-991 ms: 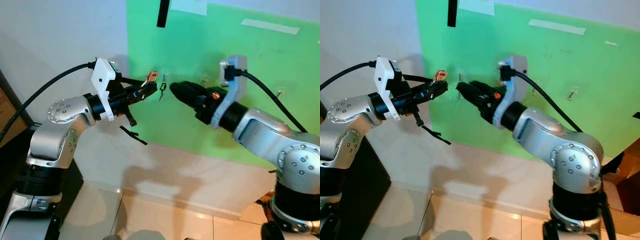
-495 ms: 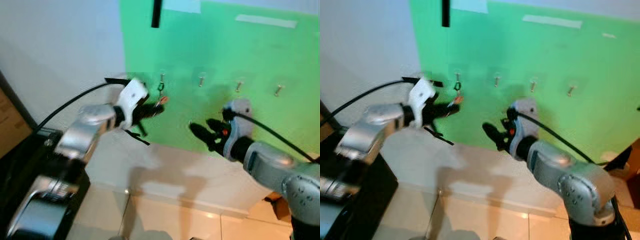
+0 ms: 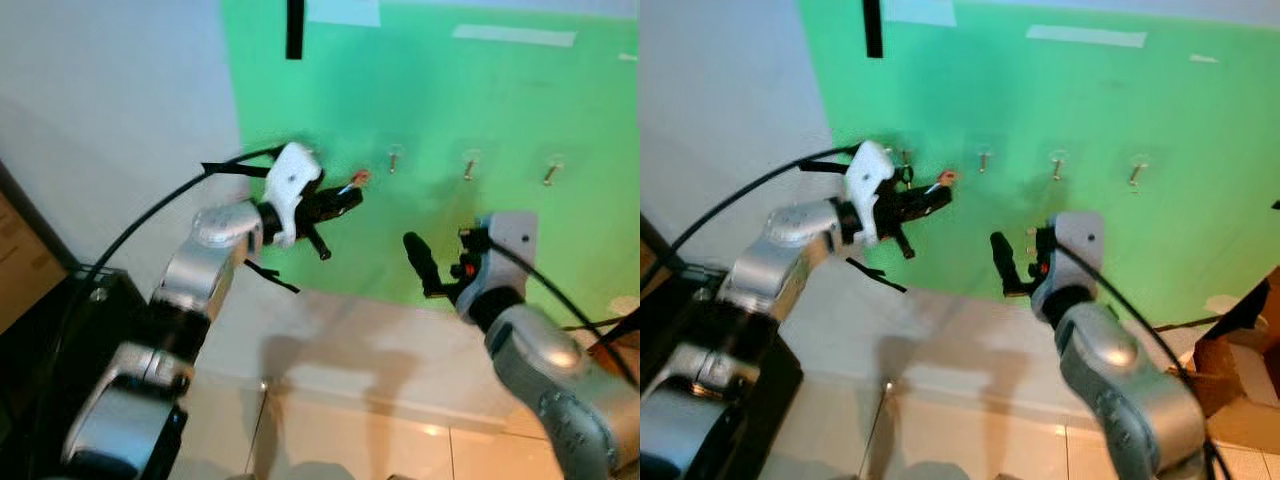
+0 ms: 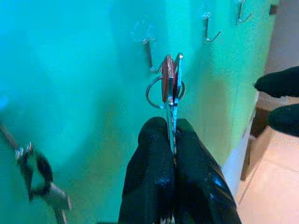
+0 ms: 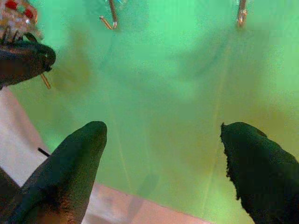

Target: Hang keys on a hook

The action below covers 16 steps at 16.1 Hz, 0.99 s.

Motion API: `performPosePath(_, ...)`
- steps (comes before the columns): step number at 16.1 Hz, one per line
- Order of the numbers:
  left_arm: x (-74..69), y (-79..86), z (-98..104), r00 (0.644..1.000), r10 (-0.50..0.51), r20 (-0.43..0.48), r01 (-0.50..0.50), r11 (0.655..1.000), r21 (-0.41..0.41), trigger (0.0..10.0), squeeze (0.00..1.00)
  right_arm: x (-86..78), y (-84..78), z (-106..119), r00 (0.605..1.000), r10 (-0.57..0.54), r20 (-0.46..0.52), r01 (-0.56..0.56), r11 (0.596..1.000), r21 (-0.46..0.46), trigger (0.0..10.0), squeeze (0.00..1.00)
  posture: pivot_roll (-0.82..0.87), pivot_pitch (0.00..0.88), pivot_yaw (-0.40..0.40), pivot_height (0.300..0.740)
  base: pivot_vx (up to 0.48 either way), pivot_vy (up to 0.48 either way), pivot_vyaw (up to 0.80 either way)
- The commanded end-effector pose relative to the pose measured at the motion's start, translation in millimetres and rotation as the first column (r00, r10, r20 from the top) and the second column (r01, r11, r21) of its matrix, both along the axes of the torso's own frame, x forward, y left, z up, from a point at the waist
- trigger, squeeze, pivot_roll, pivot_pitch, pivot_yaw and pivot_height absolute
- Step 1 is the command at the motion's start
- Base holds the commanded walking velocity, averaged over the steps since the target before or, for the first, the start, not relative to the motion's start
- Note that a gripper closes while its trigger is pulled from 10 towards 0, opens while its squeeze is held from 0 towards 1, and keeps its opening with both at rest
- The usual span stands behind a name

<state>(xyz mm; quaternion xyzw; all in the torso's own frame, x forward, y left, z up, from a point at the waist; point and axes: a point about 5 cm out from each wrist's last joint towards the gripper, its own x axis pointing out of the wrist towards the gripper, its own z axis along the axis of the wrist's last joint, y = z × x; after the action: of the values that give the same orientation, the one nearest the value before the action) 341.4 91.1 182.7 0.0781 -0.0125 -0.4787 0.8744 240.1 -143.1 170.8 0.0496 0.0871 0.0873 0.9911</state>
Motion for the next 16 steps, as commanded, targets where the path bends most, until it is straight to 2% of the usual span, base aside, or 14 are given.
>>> performPosePath(1,-6.2,2.8,1.8,1.0,0.015,0.018,-0.015,1.0,-0.024,0.0,0.0,-0.5,0.6,3.7,0.999,-0.005,0.047,0.005,1.0,0.017,10.0,1.0,-0.15,0.0,0.025,0.74,0.0,0.0,0.0)
performPosePath(2,-14.0,4.3,-3.1,1.0,0.017,0.019,-0.017,1.0,-0.014,0.0,0.0,0.4,-1.3,1.4,0.999,-0.012,0.052,0.01,0.999,0.033,10.0,1.0,-0.14,0.0,0.013,0.74,0.0,0.0,0.0)
performPosePath(3,-15.4,4.4,-4.3,1.0,0.019,0.02,-0.019,1.0,-0.009,0.0,0.0,1.1,-2.4,0.8,0.998,-0.014,0.053,0.012,0.999,0.034,10.0,1.0,-0.14,0.0,0.009,0.74,0.0,0.0,0.0)
performPosePath(4,-21.0,10.4,-7.5,0.995,0.075,0.063,-0.076,0.997,0.023,10.0,0.0,4.4,-8.9,-4.9,0.998,-0.042,0.05,0.041,0.999,0.008,10.0,0.0,-0.14,0.0,-0.003,0.74,0.0,0.0,0.0)
performPosePath(5,-22.2,13.6,-7.5,0.992,0.103,0.077,-0.105,0.994,0.018,10.0,0.0,4.7,-11.3,-7.1,0.997,-0.056,0.044,0.056,0.998,0.0,10.0,0.0,-0.14,0.0,-0.001,0.74,0.0,0.0,0.0)
performPosePath(7,-27.4,32.1,-13.7,0.967,0.255,0.004,-0.255,0.967,-0.019,10.0,0.0,-2.1,-14.1,-22.3,0.996,-0.094,0.009,0.094,0.995,-0.017,10.0,0.0,-0.14,0.0,0.025,0.74,0.0,0.0,0.0)
performPosePath(8,-29.7,35.8,-15.3,0.959,0.285,-0.014,-0.285,0.958,-0.024,10.0,0.0,-4.5,-13.4,-26.3,0.995,-0.102,-0.006,0.102,0.995,-0.003,10.0,0.0,-0.13,0.0,0.032,0.74,0.0,0.0,0.0)
performPosePath(11,-33.0,39.8,-17.0,0.941,0.337,-0.025,-0.337,0.941,-0.015,10.0,0.0,-6.3,-12.0,-35.2,0.993,-0.116,-0.033,0.116,0.993,-0.008,10.0,0.0,-0.13,0.0,0.036,0.74,0.0,0.0,0.0)
performPosePath(16,-35.9,42.6,-19.0,0.923,0.385,-0.006,-0.385,0.923,-0.001,10.0,0.0,-5.9,-14.3,-37.6,0.991,-0.127,-0.038,0.127,0.992,0.021,10.0,0.0,-0.13,0.0,0.03,0.74,0.0,0.0,-0.74)
